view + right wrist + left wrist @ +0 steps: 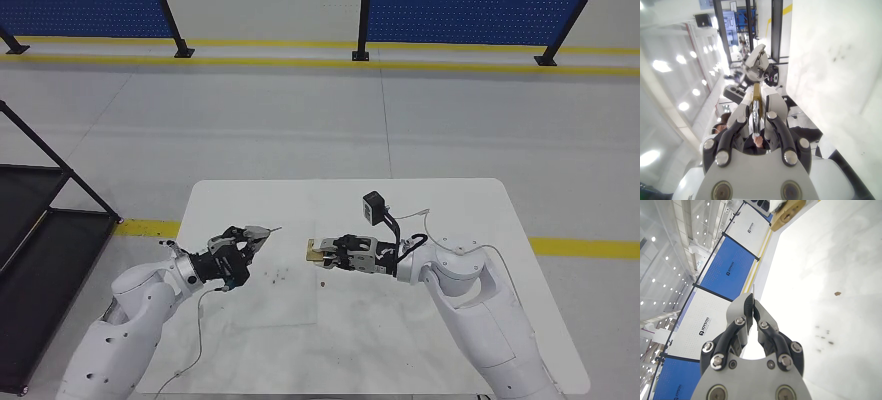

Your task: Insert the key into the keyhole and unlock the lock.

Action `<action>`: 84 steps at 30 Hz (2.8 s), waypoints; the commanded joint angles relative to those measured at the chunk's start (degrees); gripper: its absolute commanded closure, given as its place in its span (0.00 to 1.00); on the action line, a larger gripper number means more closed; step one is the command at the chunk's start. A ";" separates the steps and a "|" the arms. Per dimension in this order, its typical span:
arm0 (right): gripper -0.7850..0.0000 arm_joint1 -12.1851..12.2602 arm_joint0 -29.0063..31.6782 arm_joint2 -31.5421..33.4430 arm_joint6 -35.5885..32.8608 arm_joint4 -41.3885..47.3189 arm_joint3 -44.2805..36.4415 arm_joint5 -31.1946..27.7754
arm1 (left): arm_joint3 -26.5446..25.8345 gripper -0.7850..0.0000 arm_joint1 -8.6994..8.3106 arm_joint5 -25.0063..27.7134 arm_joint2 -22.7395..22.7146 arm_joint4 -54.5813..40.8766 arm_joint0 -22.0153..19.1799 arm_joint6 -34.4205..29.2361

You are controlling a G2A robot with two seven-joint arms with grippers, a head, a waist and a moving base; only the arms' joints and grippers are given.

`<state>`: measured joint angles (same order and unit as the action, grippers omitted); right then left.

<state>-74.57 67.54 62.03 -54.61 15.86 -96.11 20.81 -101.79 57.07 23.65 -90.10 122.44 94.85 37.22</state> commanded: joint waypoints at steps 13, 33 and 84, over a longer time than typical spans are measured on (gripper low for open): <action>1.00 0.00 0.00 0.00 0.00 0.00 0.00 0.00 | 5.33 1.00 -0.38 -40.13 2.54 26.07 1.03 13.29; 1.00 0.02 0.55 0.09 2.36 0.80 0.00 -2.20 | 5.88 1.00 -0.26 -42.61 4.25 26.41 -0.21 13.43; 1.00 1.05 1.75 -2.54 7.60 -5.95 0.31 -14.02 | 6.89 1.00 1.01 -58.61 8.54 28.91 0.08 7.17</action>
<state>-73.55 69.28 59.52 -46.87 9.88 -95.76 6.74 -94.89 58.07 -34.99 -81.63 151.32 94.95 44.39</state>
